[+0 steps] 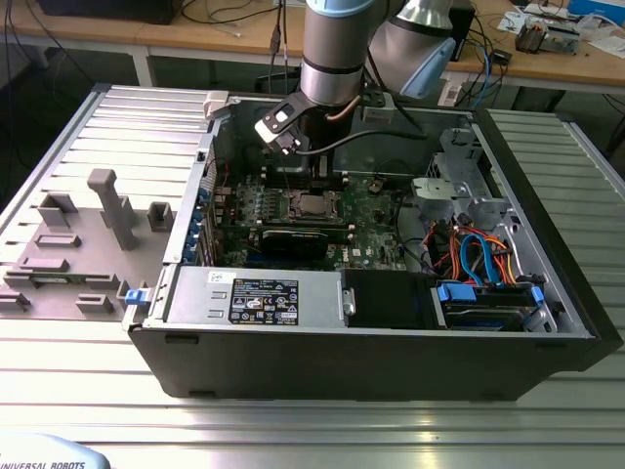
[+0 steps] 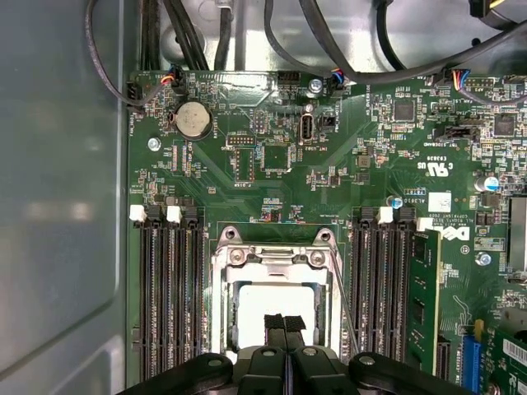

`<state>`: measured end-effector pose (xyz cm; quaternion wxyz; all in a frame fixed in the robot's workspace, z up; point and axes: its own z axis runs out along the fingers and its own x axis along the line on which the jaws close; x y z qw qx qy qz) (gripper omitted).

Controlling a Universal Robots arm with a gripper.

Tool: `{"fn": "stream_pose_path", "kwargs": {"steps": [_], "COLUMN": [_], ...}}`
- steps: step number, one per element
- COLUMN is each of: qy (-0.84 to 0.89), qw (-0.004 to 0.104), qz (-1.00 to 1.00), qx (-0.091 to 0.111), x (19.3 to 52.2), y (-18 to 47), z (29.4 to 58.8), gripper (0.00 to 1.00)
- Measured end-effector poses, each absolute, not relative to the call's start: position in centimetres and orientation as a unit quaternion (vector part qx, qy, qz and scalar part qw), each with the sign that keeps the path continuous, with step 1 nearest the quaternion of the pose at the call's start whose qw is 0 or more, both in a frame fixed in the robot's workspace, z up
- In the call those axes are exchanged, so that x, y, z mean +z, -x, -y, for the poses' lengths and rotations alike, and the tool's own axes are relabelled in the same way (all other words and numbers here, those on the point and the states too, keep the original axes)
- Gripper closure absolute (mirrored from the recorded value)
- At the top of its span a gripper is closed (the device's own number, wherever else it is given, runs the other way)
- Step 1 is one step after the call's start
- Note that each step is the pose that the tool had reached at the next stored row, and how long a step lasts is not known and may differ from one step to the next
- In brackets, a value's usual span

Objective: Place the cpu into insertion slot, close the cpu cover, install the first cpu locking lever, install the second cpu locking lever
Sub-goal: 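Install the first cpu locking lever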

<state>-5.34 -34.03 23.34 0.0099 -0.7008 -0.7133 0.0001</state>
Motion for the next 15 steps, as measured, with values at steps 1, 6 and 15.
{"fn": "stream_pose_path", "kwargs": {"steps": [1, 6, 15], "qy": [0.701, 0.701, 0.701], "qw": [0.010, 0.010, 0.009], "qz": [0.713, 0.713, 0.713], "qx": [0.000, 0.000, -0.001], "x": [23.46, 23.59, 24.20], "y": [5.35, 5.35, 5.34], "z": [34.03, 34.03, 34.03], "gripper": [0.89, 0.89, 0.89]}}
